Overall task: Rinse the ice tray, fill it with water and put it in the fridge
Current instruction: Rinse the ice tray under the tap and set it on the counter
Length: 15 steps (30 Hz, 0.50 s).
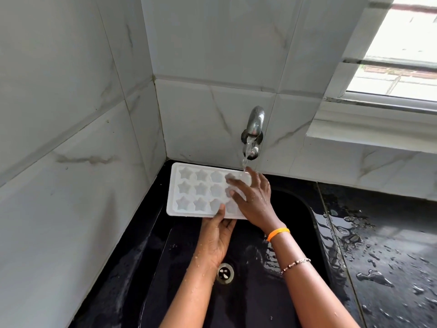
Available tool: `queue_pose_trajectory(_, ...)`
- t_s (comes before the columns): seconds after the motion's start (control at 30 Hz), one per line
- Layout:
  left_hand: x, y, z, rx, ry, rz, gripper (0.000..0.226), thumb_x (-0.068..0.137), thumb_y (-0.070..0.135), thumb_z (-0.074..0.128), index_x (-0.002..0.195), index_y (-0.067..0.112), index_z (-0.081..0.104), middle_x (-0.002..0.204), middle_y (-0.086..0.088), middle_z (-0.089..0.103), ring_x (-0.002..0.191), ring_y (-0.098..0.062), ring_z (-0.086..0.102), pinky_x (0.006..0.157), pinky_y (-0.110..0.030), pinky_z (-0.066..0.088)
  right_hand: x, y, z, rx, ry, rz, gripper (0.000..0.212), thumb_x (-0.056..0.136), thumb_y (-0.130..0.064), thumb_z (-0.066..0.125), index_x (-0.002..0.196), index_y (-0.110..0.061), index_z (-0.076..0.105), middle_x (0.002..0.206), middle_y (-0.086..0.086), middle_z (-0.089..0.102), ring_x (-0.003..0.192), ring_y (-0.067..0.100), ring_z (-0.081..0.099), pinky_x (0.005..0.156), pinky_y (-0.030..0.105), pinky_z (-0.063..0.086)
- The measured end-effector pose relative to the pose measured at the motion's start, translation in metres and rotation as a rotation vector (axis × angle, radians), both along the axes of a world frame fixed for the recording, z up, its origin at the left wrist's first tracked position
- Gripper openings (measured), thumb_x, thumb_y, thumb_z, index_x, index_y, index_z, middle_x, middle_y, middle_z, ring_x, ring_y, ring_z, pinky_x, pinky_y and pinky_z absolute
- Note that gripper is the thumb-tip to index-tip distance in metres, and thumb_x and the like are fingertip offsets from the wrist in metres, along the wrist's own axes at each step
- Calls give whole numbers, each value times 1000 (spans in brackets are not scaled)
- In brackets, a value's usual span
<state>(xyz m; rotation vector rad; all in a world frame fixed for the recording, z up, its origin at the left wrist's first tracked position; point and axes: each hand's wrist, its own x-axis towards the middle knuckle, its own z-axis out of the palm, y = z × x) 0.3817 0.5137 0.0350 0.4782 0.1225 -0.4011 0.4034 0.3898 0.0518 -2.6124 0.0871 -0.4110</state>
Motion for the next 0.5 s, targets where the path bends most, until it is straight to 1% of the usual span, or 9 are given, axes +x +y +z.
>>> queue_pose_trajectory(0.03,1,0,-1,31,20,11,47,80,2,62,124,13,52,116,-11,65,105,-24,64,90,-37,52,0,0,0,36,-45,13,27,89,-36,54,115,-37,62,143,1,33,132,25,21,110,38,15)
queue_pose_trajectory(0.07,1,0,0,58,38,19,42,83,-4,55,122,13,53,114,-11,65,104,-23,63,88,-37,52,0,-1,1,105,-106,-1,24,88,-33,55,108,-34,66,137,2,39,127,26,28,107,34,20)
queue_pose_trajectory(0.13,0,1,-1,92,57,36,43,85,-12,49,121,11,52,115,-12,64,108,-26,60,87,-36,53,0,-2,3,257,-175,-76,19,86,-19,57,101,-25,68,125,2,44,117,23,34,101,32,29)
queue_pose_trajectory(0.17,-1,1,-1,104,63,43,44,85,-14,48,121,11,52,114,-13,63,110,-27,59,87,-36,53,1,-2,4,279,-167,-103,20,85,-13,58,101,-21,66,123,3,44,115,22,34,101,35,33)
queue_pose_trajectory(0.2,-2,1,1,115,70,50,43,85,-16,48,119,10,52,112,-13,64,110,-27,59,86,-35,53,1,-2,3,245,-146,-113,21,85,-12,58,103,-20,65,123,4,44,115,23,34,102,38,33)
queue_pose_trajectory(0.3,-3,1,1,123,94,75,38,85,-17,47,108,11,57,102,-10,68,102,-24,62,84,-34,54,0,-2,-2,56,-94,-115,22,85,-25,60,107,-23,64,131,5,43,124,30,33,108,45,26)
queue_pose_trajectory(0.37,-5,1,1,130,92,81,37,85,-17,48,104,13,58,94,-6,72,98,-21,64,84,-33,54,0,-1,-3,2,-73,-170,21,86,-27,58,105,-23,65,133,7,41,127,32,33,110,54,22)
queue_pose_trajectory(0.4,-6,1,2,139,84,79,37,85,-17,49,104,13,58,92,-4,73,96,-20,65,84,-32,54,-1,1,-2,-4,-58,-191,22,87,-27,57,107,-23,64,135,7,40,129,33,31,110,55,20)
queue_pose_trajectory(0.5,-7,-1,3,137,57,65,35,86,-14,49,108,13,58,96,-5,72,93,-17,67,84,-31,54,-1,6,0,14,-72,-145,30,88,-29,50,116,-25,60,140,8,35,130,33,30,111,49,21)
